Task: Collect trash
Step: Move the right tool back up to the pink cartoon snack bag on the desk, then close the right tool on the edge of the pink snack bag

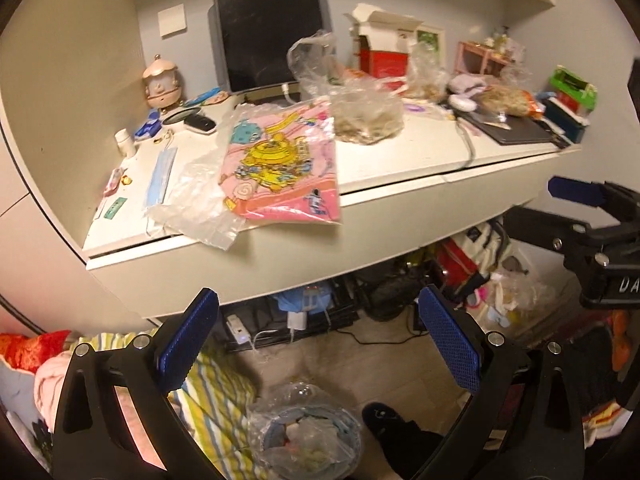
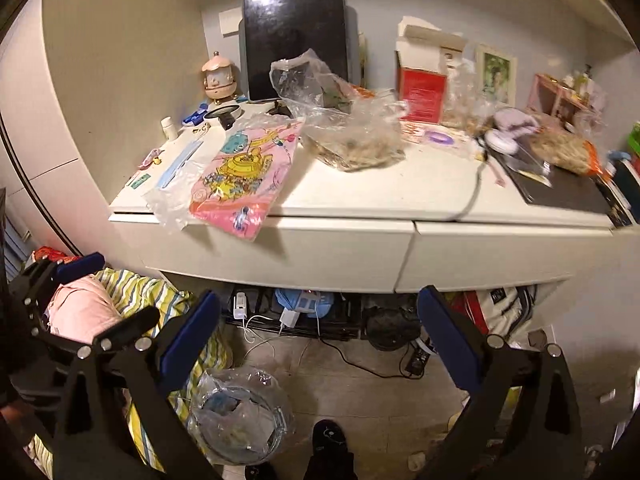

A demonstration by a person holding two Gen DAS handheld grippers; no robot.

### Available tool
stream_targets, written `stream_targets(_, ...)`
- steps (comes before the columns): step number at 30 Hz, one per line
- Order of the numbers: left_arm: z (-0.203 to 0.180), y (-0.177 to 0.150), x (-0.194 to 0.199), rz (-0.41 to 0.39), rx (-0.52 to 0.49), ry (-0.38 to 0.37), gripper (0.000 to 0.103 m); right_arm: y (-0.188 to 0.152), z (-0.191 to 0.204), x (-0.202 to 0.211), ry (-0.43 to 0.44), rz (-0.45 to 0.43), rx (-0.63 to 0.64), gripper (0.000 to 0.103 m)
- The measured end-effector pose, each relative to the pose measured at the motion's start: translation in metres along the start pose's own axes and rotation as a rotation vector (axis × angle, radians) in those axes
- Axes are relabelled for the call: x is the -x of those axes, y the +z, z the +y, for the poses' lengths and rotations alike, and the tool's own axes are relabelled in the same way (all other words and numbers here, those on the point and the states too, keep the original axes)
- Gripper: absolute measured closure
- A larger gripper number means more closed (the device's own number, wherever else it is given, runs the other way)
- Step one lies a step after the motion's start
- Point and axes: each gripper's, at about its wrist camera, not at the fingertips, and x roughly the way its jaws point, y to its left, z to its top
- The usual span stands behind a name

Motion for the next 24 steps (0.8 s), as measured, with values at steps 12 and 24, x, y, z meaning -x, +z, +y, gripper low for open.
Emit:
stream_targets(12,0.028,0.066,-0.077,0.024,0.012,0.088,0.006,0.085,0.014,-0.107,0.099,0.082,-0.018,0.007)
stream_targets(24,0.036,0.086,-0.142,0.085,-0.026,0.093,0.006,0.108,0.027,-0.199,0.15,0.202,-0.085,0.007)
